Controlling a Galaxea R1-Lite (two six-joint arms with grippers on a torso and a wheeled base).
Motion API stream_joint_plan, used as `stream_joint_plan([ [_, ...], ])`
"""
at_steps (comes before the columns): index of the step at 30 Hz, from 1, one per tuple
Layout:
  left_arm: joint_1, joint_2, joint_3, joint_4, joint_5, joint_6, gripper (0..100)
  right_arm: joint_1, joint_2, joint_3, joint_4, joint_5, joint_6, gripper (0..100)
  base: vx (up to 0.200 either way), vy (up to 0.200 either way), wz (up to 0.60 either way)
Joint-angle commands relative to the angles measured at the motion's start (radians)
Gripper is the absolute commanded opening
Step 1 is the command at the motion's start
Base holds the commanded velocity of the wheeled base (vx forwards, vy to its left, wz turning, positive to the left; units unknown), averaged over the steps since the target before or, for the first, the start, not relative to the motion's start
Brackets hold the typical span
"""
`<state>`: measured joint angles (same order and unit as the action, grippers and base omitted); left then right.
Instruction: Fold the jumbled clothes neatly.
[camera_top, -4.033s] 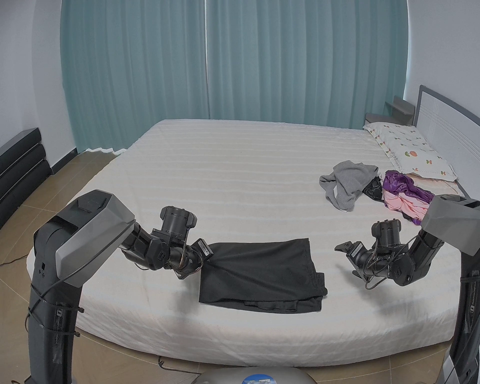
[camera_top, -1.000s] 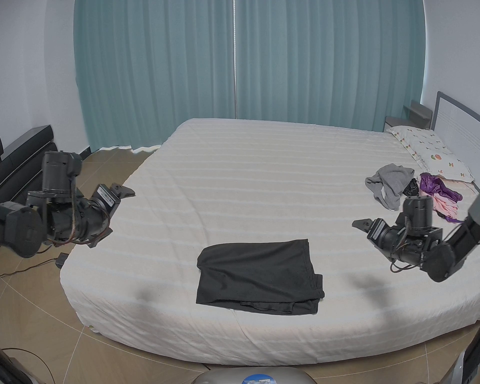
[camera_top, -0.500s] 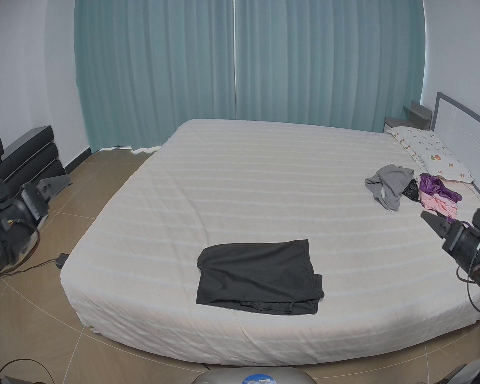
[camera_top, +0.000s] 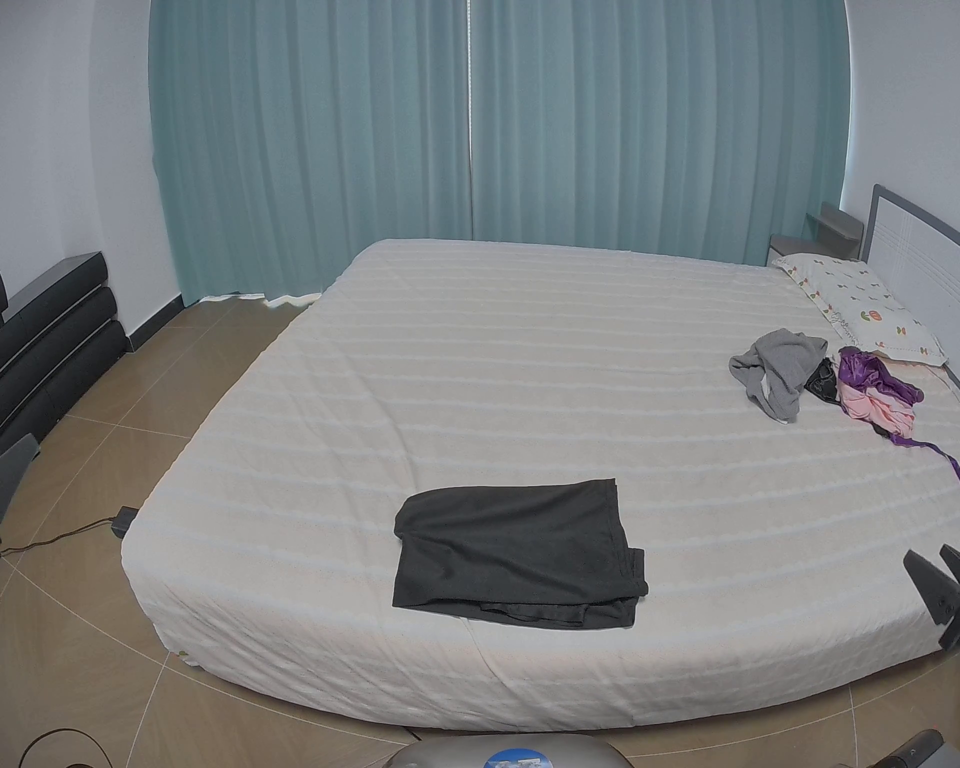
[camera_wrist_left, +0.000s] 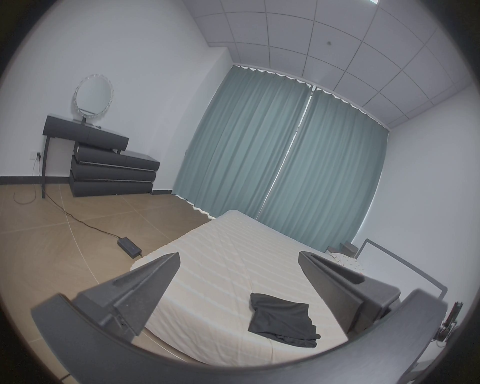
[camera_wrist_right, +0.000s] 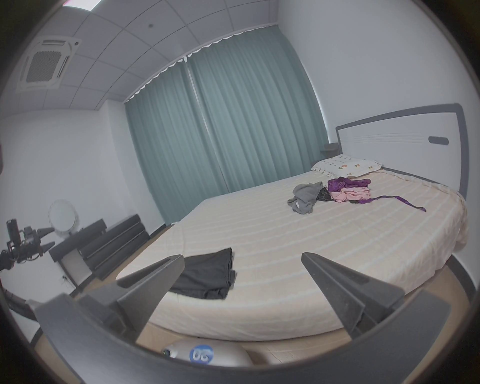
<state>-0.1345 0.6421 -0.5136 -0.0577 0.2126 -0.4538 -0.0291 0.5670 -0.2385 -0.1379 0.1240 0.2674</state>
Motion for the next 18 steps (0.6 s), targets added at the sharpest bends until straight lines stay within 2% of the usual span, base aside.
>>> stream_joint_plan([
  [1, 0.015, -0.277, 0.018, 0.151, 0.018, 0.093, 100, 0.094, -0.421, -0.248, 0.432, 0.005, -0.128, 100, 0.0, 0.0, 0.0],
  [4, 0.045, -0.372, 0.014, 0.214, 0.016, 0.129, 100, 0.083, -0.487, -0.286, 0.535, -0.014, -0.206, 100, 0.0, 0.0, 0.0],
  [8, 0.092, -0.476, 0.017, 0.265, 0.013, 0.167, 100, 0.041, -0.544, -0.288, 0.557, -0.007, -0.261, 100, 0.0, 0.0, 0.0],
  [11, 0.125, -0.559, 0.02, 0.291, 0.002, 0.254, 100, 0.032, -0.565, -0.28, 0.578, -0.02, -0.327, 100, 0.0, 0.0, 0.0],
  [15, 0.13, -0.622, 0.027, 0.295, -0.002, 0.322, 100, 0.032, -0.565, -0.274, 0.578, -0.047, -0.336, 100, 0.0, 0.0, 0.0],
  [18, 0.131, -0.633, 0.055, 0.286, -0.01, 0.342, 100, 0.032, -0.565, -0.262, 0.57, -0.096, -0.341, 100, 0.0, 0.0, 0.0],
])
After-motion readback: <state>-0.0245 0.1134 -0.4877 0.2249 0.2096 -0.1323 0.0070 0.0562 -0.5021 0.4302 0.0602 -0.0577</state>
